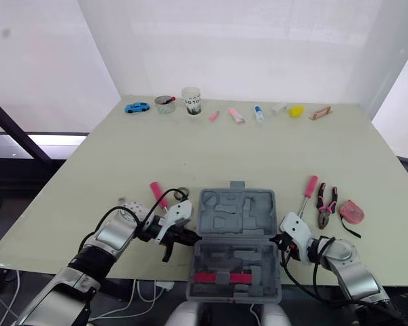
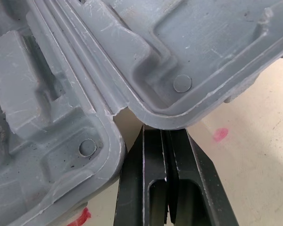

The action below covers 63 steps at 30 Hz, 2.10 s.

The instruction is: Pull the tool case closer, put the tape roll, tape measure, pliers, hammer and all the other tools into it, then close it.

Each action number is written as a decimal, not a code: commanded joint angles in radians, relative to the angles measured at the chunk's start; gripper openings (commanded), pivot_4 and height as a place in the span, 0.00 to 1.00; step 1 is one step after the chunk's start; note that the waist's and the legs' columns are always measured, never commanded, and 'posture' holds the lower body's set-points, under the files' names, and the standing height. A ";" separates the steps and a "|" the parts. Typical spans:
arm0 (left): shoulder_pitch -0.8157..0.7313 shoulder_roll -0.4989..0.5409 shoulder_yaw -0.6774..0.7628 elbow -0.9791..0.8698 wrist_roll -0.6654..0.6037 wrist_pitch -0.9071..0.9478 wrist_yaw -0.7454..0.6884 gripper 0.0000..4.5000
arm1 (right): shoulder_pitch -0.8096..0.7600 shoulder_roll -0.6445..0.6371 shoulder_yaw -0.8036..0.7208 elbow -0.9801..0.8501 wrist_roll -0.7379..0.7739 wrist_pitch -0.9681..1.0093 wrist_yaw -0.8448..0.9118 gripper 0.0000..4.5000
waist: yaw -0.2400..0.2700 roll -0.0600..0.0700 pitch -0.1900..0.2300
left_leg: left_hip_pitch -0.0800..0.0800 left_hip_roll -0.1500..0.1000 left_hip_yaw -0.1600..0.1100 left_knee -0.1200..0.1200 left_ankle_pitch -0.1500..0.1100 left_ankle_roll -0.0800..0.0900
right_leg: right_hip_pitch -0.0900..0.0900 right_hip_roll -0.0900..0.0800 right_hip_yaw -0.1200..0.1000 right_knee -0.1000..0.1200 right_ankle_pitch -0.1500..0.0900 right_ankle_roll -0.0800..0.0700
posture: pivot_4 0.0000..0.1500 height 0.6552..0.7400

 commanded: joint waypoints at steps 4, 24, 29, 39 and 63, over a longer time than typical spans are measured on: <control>0.016 -0.002 -0.021 -0.011 0.010 0.008 0.016 0.00 | 0.010 -0.005 0.009 -0.040 0.013 0.015 0.018 0.01 | 0.000 0.000 0.000 | 0.000 0.000 0.000 0.000 0.000 0.000 | 0.000 0.000 0.000 0.000 0.000 0.000 | 1.00 1.00; 0.029 -0.001 -0.020 -0.029 0.007 0.018 0.020 0.00 | 0.028 -0.021 0.010 -0.043 0.016 0.030 0.040 0.01 | 0.000 0.000 0.000 | 0.000 0.000 0.000 0.000 0.000 0.000 | 0.000 0.000 0.000 -0.001 0.000 0.000 | 1.00 1.00; 0.026 -0.001 -0.017 -0.028 0.007 0.019 0.022 0.00 | 0.028 -0.031 0.005 -0.042 0.024 0.038 0.051 0.01 | 0.000 0.000 0.000 | 0.000 0.000 0.000 0.000 0.000 0.000 | 0.000 0.000 0.000 -0.001 0.000 0.000 | 1.00 1.00; 0.028 0.006 -0.007 -0.028 0.003 0.017 0.028 0.00 | 0.022 -0.040 -0.003 -0.026 0.012 0.027 0.039 0.01 | 0.000 0.000 0.000 | 0.000 0.000 0.000 0.000 0.000 0.000 | 0.000 0.000 0.000 -0.001 0.000 0.000 | 1.00 1.00; 0.018 0.035 0.002 -0.021 -0.001 0.001 0.017 0.00 | 0.028 -0.083 -0.025 -0.012 0.040 0.026 0.048 0.01 | -0.001 0.000 0.000 | -0.001 0.000 0.000 -0.001 0.000 0.000 | 0.000 0.000 0.000 -0.001 0.000 0.000 | 1.00 1.00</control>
